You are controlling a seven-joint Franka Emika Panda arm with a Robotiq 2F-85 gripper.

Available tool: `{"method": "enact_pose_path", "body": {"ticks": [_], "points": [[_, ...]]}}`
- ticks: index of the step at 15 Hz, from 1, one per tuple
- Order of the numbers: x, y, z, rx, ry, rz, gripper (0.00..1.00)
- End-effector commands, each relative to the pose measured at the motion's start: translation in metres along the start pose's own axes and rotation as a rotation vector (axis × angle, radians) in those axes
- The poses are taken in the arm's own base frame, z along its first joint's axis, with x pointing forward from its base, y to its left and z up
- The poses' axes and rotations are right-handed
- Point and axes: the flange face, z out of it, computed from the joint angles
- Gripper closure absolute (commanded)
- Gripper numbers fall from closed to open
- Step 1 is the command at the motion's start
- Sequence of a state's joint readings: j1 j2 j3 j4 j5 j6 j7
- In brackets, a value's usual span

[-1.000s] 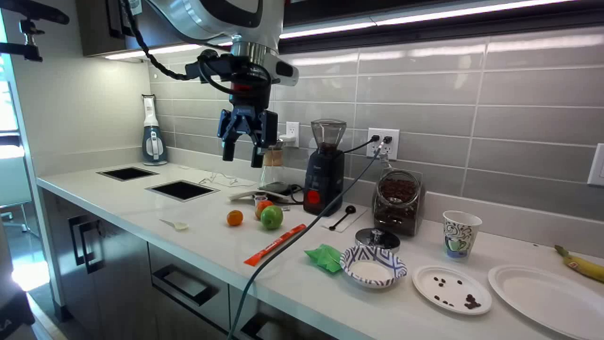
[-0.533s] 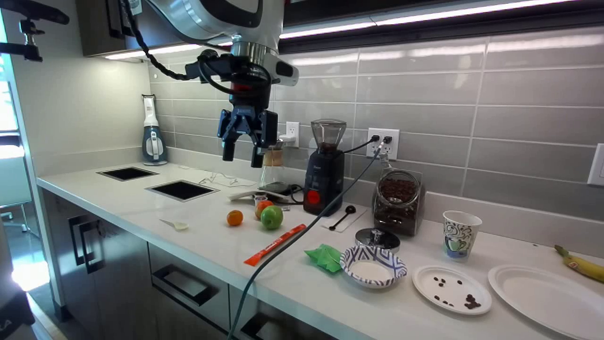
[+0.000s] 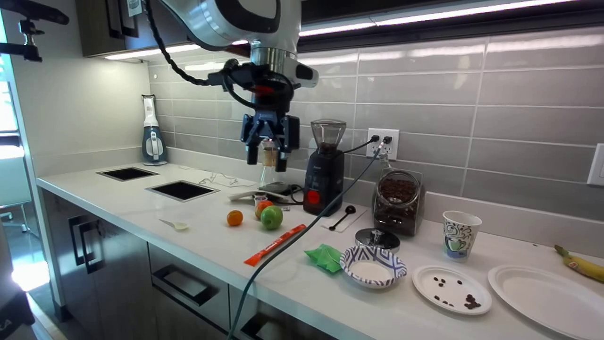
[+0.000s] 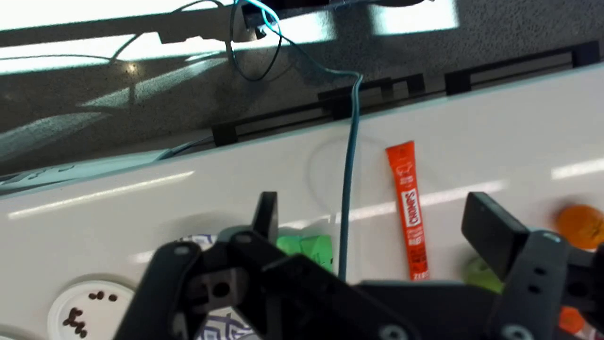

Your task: Scoop some of the beans in the jar and put them on the plate

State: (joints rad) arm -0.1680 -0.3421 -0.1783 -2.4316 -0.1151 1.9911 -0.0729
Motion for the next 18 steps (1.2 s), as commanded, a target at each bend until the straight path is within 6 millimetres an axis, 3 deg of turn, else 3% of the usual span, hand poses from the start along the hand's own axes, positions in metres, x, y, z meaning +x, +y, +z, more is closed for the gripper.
{"method": "enact_pose_path", "body": {"ticks": [1,5,9,10,11,15,18], "points": [[0.058,0.032,0.025,-0.065,0.047,-0.012,0.00],[0.114,0.047,0.041,-0.159,0.131,-0.106,0.00],[0.166,0.044,0.049,-0.304,0.209,-0.173,0.00],[0.173,0.043,0.047,-0.304,0.226,-0.128,0.00],[0.152,0.044,0.044,-0.264,0.209,-0.149,0.00],[0.171,0.043,0.046,-0.284,0.217,-0.136,0.00],[0.186,0.032,0.059,-0.431,0.340,-0.199,0.00]]}}
